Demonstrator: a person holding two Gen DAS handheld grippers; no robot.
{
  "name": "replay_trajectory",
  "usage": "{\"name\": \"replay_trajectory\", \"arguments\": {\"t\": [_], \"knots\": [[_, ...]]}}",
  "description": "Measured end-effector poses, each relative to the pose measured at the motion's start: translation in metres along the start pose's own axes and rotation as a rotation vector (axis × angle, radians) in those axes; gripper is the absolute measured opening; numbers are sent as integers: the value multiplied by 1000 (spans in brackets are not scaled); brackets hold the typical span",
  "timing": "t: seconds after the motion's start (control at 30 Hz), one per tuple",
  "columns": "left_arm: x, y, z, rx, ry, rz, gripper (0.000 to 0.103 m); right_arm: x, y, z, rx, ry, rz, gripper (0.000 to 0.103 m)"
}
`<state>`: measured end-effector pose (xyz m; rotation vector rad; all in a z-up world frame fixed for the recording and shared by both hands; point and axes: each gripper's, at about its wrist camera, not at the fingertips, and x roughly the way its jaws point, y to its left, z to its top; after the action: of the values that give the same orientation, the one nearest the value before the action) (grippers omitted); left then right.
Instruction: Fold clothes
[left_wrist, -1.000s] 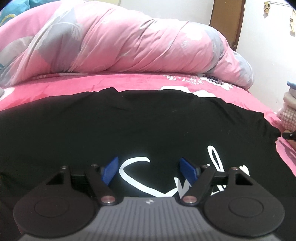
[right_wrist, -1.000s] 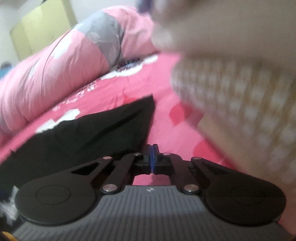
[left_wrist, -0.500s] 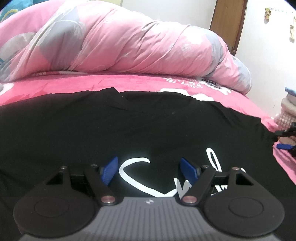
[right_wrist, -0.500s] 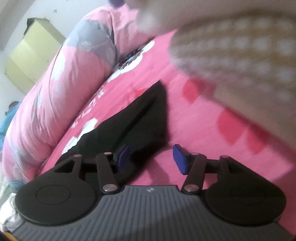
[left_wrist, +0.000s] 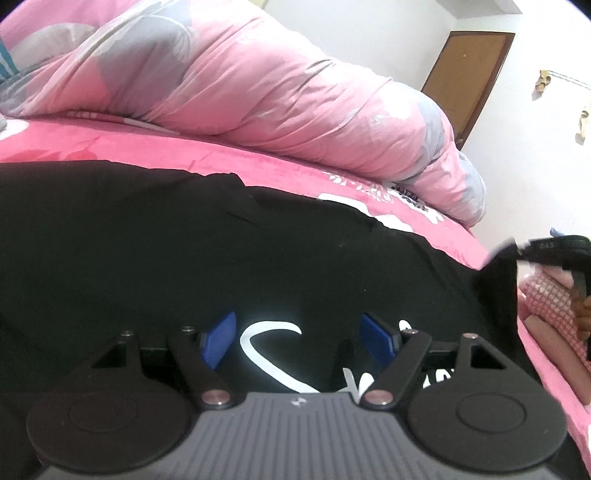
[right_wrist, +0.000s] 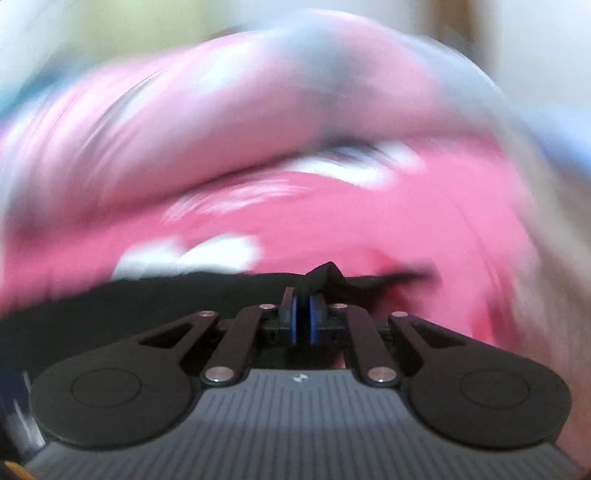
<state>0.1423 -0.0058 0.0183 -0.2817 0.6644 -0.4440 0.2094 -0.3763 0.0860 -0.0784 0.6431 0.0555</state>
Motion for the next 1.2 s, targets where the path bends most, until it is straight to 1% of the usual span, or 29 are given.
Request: {"name": "replay_trajectory", "arguments": {"t": [0.03,0.07,0.13,0.17,0.2,0.23,0.27,0.33,0.37,0.4,0.5,0.57,0.63,0.7,0.73,0.83,0.87,0.9,0.93,0.97,1.0,1.1,1.2], "knots": [[0,0,0,2,0,1,76,-2,31,8,-182,1,11,7],[0,0,0,2,0,0,76,-8,63,1,-364,-1,39,8],[0,0,0,1,-1,-1,76,-20,121,-18,-700,6,98,22],[0,0,-1,0,-1,-2,76,-24,141,-34,-823,9,100,47],[0,0,-1,-1,-1,-3,76,-28,155,-52,-927,-1,84,63],[0,0,-1,1,0,-2,76,-32,160,-68,-993,-22,67,64],[0,-1,-1,4,1,0,76,-35,159,-77,-1003,-32,58,64],[0,-2,-1,13,4,6,76,-44,143,-81,-892,-47,62,64],[0,-4,-1,20,8,10,76,-51,128,-77,-790,-75,83,64],[0,-6,0,28,14,17,76,-58,113,-72,-685,-103,104,64],[-1,-14,6,52,40,49,76,-73,46,-48,-265,-184,196,64],[-3,-23,12,67,44,79,76,-73,-3,-38,10,-229,275,63],[-7,-39,20,93,32,79,76,-68,-44,-33,221,-271,323,63],[-9,-62,25,153,33,68,76,-58,-72,-36,355,-292,370,58],[-9,-77,26,202,40,62,76,-52,-78,-40,388,-291,393,57],[-8,-124,18,378,63,36,76,-25,-79,-55,424,-237,467,46],[-5,-138,15,431,67,24,76,-17,-74,-59,419,-220,485,38],[-2,-152,11,485,71,13,74,-14,-69,-61,399,-207,486,26],[1,-163,6,533,74,1,68,-11,-63,-63,379,-194,486,20],[4,-173,2,579,77,-11,66,-8,-58,-65,360,-181,486,14],[7,-182,-3,629,74,-19,62,-3,-55,-64,346,-165,483,11],[18,-197,-10,729,85,-52,60,5,-47,-57,317,-122,479,9],[29,-200,-15,789,133,-100,60,14,-35,-50,230,-68,486,9]]}}
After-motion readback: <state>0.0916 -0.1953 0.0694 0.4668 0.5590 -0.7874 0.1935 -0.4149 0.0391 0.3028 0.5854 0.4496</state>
